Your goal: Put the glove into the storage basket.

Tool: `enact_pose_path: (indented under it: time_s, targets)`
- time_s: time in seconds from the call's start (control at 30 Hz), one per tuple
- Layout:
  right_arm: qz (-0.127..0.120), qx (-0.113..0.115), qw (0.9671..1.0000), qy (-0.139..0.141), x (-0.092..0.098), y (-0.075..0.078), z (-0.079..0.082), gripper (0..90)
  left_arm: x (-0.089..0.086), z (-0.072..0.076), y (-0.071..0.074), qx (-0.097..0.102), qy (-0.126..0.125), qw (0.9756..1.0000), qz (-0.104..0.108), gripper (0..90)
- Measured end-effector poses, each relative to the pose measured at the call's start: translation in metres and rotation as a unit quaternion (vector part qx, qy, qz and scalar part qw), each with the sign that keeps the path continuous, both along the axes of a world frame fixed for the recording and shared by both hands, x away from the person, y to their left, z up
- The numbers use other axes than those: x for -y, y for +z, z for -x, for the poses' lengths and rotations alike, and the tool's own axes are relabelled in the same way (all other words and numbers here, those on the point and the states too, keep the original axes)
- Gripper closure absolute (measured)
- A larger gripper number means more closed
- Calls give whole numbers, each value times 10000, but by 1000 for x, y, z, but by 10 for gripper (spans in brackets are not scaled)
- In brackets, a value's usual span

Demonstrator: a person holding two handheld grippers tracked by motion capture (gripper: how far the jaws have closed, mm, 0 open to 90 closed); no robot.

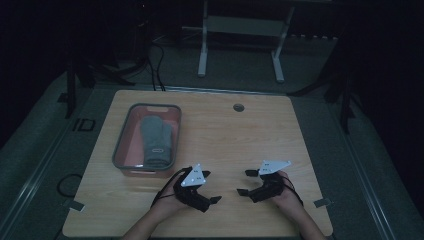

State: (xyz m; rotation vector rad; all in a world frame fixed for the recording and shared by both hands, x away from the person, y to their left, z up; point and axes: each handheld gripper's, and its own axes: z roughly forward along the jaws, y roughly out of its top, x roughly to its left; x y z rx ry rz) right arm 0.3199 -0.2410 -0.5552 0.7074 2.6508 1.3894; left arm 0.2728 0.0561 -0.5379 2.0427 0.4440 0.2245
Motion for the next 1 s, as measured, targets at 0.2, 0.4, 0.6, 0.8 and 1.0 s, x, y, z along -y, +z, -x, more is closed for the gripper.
enact_pose_path:
  time_s: [0.2, 0.4, 0.6, 0.8, 1.0]
  targets:
    - [-161, 142, 9995, -220, 17, 3, 10, 150, 4, 3, -7, -52, -46, 9999, 76, 106]
    - [-28, 208, 9994, -284, 31, 2, 20, 150, 5, 4, -13, -60, -1, 10000, 63, 106]
    - [51, 290, 9983, -508, 51, 1, 23, 150, 5, 5, -16, -81, -13, 10000, 35, 106]
    - [-53, 237, 9977, -636, 59, -1, 20, 151, 5, 5, -21, -156, 0, 9999, 1, 106]
    - [70, 279, 9979, -581, 55, -2, 21, 151, 5, 6, -21, -150, -24, 9999, 75, 106]
